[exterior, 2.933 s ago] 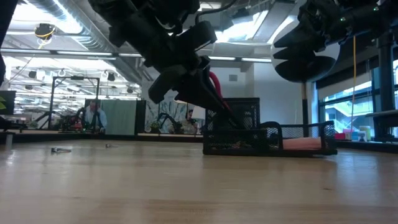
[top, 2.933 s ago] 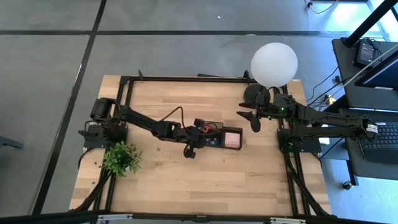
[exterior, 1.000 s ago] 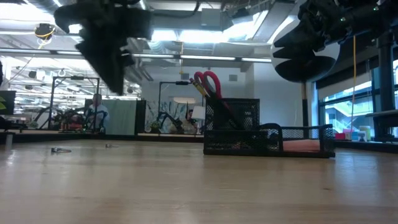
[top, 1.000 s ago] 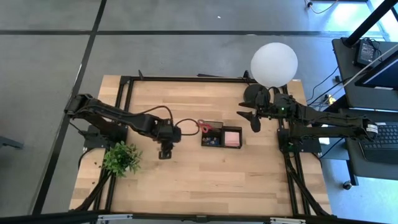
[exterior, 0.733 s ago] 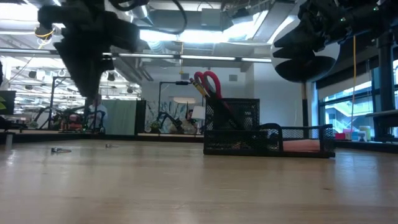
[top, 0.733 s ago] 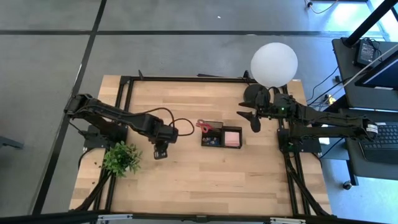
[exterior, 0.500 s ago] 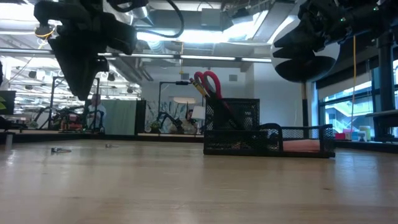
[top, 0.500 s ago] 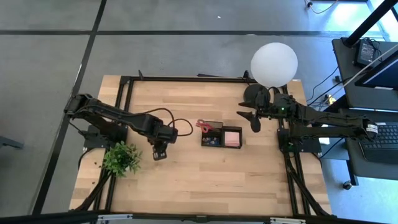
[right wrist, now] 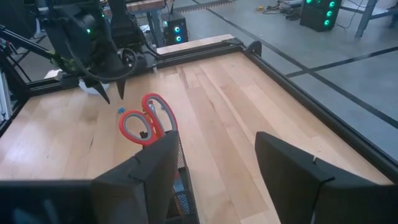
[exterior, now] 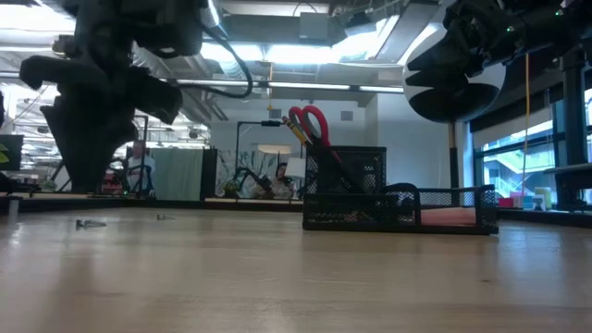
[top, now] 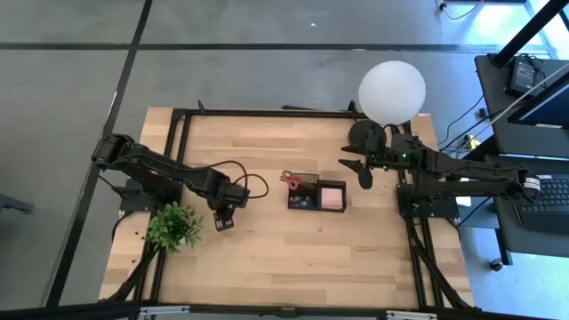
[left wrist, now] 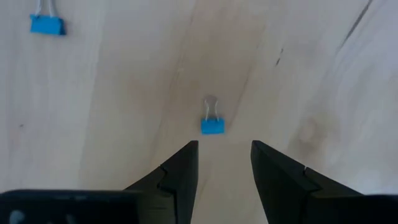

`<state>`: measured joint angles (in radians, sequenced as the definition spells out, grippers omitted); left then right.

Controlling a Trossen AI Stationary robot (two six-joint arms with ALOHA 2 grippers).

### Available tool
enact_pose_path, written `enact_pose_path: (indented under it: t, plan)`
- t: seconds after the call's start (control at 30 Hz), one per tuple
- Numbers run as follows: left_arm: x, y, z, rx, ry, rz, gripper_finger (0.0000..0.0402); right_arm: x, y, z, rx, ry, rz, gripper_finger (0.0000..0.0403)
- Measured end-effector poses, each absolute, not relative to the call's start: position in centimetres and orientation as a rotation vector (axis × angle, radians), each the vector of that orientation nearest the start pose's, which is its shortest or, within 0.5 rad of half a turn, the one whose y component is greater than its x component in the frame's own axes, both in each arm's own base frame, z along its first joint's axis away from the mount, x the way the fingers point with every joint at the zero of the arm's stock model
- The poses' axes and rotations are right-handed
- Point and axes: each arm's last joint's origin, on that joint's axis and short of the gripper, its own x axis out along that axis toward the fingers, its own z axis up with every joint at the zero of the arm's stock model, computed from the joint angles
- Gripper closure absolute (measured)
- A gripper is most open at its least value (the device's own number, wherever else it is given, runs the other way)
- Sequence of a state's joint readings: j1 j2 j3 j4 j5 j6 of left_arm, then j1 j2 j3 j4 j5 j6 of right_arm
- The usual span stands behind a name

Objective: Pick and place office supplies into organizer
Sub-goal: Put the blue binder clip into the black desk organizer

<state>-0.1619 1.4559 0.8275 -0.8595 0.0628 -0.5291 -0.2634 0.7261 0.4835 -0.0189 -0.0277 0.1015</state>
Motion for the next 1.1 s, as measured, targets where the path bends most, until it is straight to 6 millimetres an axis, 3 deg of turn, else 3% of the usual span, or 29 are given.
enact_pose_path:
  t: [0.63, 1.1]
  plan:
    - [22.9, -3.2, 16.7, -0.410, 1.481, 0.299, 0.0260, 16.3, -4.4, 25.6, 0.204, 0.208, -0.275, 0.0185]
    - [23.9, -3.5, 13.6, -0.332, 1.609, 0.246, 0.0260, 16.3, -4.4, 25.8, 0.210, 0.188, -0.294, 0.0185]
